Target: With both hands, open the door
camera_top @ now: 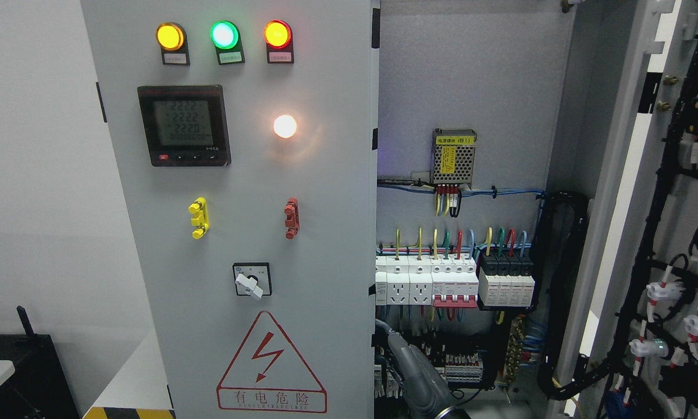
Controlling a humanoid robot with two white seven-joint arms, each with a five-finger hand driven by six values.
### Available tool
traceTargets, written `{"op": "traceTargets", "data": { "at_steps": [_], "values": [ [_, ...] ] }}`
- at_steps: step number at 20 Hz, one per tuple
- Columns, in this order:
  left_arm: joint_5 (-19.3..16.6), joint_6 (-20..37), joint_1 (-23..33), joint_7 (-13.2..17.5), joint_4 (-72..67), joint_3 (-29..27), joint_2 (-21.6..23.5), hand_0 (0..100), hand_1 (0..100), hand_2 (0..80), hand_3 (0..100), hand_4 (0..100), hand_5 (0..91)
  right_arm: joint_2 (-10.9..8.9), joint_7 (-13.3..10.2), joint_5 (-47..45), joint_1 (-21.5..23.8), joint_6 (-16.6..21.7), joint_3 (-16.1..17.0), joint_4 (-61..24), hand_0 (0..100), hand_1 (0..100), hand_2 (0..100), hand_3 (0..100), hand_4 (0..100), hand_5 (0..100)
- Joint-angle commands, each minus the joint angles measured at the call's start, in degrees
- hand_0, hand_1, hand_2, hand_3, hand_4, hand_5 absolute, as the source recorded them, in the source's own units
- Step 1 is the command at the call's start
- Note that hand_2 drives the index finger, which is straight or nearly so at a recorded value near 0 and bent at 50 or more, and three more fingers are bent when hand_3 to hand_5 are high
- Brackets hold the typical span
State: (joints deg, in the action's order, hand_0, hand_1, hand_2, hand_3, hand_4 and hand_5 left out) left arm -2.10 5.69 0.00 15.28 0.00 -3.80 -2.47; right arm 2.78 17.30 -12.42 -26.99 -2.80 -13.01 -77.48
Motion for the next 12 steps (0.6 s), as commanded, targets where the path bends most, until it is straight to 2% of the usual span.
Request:
{"op": "traceTargets", "data": {
  "at_steps": [1,5,7,11,12],
  "values": [
    [0.0,0.0,0.1,0.0,0.5,0.0,0.0,0,0,0.0,0,0,0.0,-0.67,0.8,-0.2,-1.1,0.0,0.2,1.8,38,0,0,0,0,0],
    [0.0,0.0,0.2,0.0,0.5,0.0,0.0,0,0,0.0,0,0,0.0,-0.76,1.5,-0.3,-2.0,0.0,0.3,3.0,38,0,0,0,0,0],
    [0.0,0.0,0.1,0.0,0.5,0.0,0.0,0,0,0.0,0,0,0.0,-0.76,2.6,-0.2,-2.0,0.0,0.4,3.1,38,0,0,0,0,0],
    [0.0,0.0,0.1,0.0,0.5,0.0,0.0,0,0,0.0,0,0,0.0,-0.84,2.8,-0.2,-2.2,0.0,0.5,3.2,38,0,0,0,0,0],
    [0.0,0.0,0.1,0.0,0.5,0.0,0.0,0,0,0.0,0,0,0.0,-1.37,3.3,-0.3,-2.4,0.0,0.5,3.2,38,0,0,0,0,0]
  ]
}}
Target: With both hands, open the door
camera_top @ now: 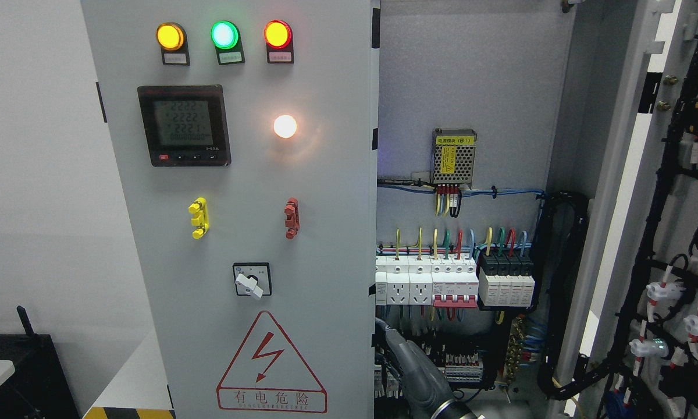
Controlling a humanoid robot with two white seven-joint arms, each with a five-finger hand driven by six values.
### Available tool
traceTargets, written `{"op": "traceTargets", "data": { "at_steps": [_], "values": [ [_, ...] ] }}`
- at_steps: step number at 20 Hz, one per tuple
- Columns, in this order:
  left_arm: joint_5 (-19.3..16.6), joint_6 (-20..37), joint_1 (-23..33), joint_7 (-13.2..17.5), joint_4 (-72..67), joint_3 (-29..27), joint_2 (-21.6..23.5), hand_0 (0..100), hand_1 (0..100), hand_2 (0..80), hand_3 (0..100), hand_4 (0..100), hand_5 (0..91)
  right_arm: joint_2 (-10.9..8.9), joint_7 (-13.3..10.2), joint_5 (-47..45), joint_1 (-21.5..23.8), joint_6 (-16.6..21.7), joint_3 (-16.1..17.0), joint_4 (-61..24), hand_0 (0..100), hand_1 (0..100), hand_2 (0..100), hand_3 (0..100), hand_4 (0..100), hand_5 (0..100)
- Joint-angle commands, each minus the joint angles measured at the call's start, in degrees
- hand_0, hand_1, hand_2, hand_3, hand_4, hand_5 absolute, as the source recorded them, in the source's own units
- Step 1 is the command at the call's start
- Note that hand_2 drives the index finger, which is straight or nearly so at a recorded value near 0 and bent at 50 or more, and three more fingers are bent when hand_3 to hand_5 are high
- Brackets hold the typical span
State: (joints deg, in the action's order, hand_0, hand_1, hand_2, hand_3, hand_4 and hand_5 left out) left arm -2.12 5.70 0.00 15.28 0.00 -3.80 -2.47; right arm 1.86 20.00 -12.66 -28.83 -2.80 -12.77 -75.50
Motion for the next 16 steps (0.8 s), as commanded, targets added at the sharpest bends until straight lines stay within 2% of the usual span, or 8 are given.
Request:
{"op": "traceTargets", "data": {
  "at_steps": [1,10,16],
  "values": [
    [0.0,0.0,0.2,0.0,0.5,0.0,-0.1,0,0,0.0,0,0,0.0,-0.63,1.1,-0.1,-0.6,0.0,0.3,1.2,38,0,0,0,0,0],
    [0.0,0.0,0.1,0.0,0.5,-0.1,0.0,0,0,0.0,0,0,0.0,-0.99,3.2,-0.2,-0.6,0.0,0.3,1.0,38,0,0,0,0,0],
    [-0.1,0.0,0.1,0.0,0.5,0.0,0.0,0,0,0.0,0,0,0.0,-0.99,3.2,-3.4,-0.7,-1.0,0.3,0.8,38,0,0,0,0,0]
  ]
}}
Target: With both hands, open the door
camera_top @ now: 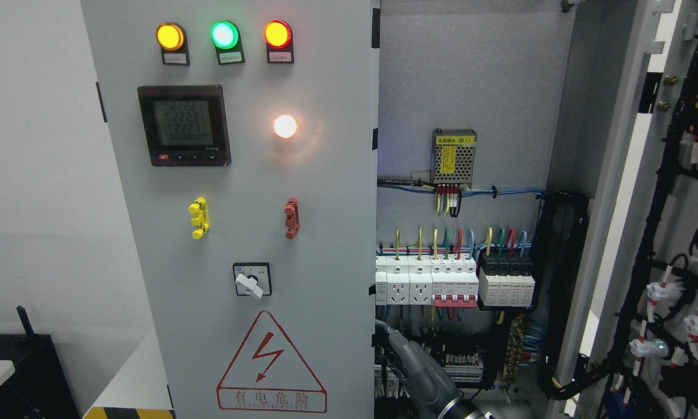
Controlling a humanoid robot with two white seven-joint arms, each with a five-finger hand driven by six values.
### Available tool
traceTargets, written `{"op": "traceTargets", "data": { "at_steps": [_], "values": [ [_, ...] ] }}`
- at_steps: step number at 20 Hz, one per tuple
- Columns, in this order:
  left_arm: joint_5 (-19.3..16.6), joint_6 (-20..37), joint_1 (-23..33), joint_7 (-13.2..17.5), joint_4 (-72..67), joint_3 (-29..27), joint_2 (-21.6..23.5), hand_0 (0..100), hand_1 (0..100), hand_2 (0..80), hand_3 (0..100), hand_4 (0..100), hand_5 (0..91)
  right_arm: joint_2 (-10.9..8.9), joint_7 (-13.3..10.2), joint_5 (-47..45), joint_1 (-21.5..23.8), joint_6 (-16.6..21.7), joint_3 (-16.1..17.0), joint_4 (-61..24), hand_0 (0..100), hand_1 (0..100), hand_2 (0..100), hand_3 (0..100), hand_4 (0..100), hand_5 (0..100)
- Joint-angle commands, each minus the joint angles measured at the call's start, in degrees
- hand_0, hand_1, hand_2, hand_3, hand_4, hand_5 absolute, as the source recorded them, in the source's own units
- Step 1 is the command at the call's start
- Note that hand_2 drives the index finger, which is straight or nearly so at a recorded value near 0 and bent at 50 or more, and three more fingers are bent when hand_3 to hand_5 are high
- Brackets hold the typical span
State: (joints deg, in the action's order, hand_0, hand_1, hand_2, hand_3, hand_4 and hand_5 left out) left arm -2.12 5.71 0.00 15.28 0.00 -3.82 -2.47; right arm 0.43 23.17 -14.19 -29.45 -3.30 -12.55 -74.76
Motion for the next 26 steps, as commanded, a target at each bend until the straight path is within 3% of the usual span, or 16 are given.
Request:
{"op": "traceTargets", "data": {
  "at_steps": [1,23,26],
  "values": [
    [0.0,0.0,0.1,0.0,0.5,0.0,0.0,0,0,0.0,0,0,0.0,0.44,0.0,-1.9,-0.1,-0.5,0.1,0.0,38,0,0,0,0,0],
    [0.0,0.0,0.1,0.0,0.5,0.0,0.0,0,0,0.0,0,0,0.0,0.62,0.3,-4.3,-1.3,-0.6,-0.5,0.0,38,0,0,0,0,0],
    [0.0,0.0,0.1,0.0,0.5,0.0,0.0,0,0,0.0,0,0,0.0,0.62,2.9,-4.2,-1.3,-0.6,-0.5,0.1,38,0,0,0,0,0]
  ]
}}
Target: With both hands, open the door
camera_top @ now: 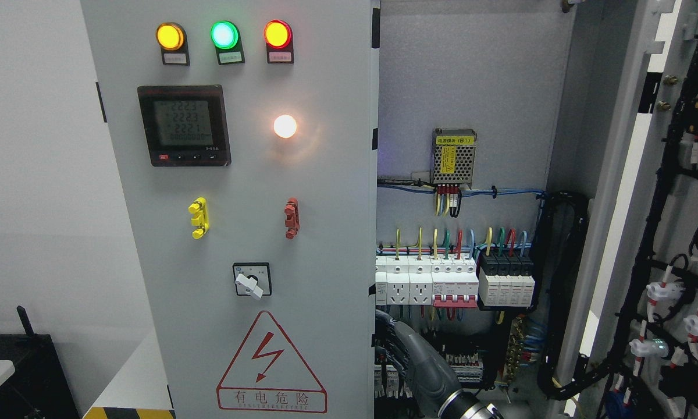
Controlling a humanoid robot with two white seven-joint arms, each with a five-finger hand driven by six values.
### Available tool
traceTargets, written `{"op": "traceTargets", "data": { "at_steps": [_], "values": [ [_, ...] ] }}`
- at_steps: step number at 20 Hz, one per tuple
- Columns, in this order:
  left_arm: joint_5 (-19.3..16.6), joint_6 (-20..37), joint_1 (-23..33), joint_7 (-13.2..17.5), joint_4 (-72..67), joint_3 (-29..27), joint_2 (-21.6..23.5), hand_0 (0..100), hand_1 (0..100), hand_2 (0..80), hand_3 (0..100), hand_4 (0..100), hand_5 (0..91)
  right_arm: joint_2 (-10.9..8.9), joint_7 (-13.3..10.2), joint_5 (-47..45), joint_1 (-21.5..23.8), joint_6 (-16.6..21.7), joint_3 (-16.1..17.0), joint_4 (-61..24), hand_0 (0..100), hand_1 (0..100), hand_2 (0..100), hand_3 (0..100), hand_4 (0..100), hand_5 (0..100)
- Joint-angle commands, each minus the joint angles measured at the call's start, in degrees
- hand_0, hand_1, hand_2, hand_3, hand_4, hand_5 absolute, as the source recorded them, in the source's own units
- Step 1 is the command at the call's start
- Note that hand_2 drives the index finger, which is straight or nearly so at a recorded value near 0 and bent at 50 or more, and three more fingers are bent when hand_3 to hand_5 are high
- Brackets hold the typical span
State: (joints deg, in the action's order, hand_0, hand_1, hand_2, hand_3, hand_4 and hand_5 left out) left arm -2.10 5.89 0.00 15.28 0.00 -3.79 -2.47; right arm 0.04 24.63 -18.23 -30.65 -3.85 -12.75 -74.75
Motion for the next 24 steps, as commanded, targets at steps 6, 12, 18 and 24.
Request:
{"op": "traceTargets", "data": {
  "at_steps": [6,12,18,24],
  "values": [
    [0.0,-0.2,0.1,0.0,0.5,0.0,0.0,0,0,0.0,0,0,0.0,1.01,1.7,-0.1,-0.2,0.0,-0.1,0.2,38,0,0,0,0,0],
    [-0.1,-0.2,0.1,0.0,0.5,0.0,0.0,0,0,0.0,0,0,0.0,1.01,2.8,-0.2,-0.2,0.0,0.1,0.3,38,0,0,0,0,0],
    [-0.1,-0.2,0.1,0.0,0.5,-0.1,0.0,0,0,0.0,0,0,0.0,1.1,4.5,-0.2,-1.0,0.0,0.2,0.4,38,0,0,0,0,0],
    [0.0,-0.1,0.1,0.0,0.5,0.0,0.0,0,0,0.0,0,0,0.0,1.1,5.7,-0.3,-1.1,0.0,0.3,0.5,38,0,0,0,0,0]
  ]
}}
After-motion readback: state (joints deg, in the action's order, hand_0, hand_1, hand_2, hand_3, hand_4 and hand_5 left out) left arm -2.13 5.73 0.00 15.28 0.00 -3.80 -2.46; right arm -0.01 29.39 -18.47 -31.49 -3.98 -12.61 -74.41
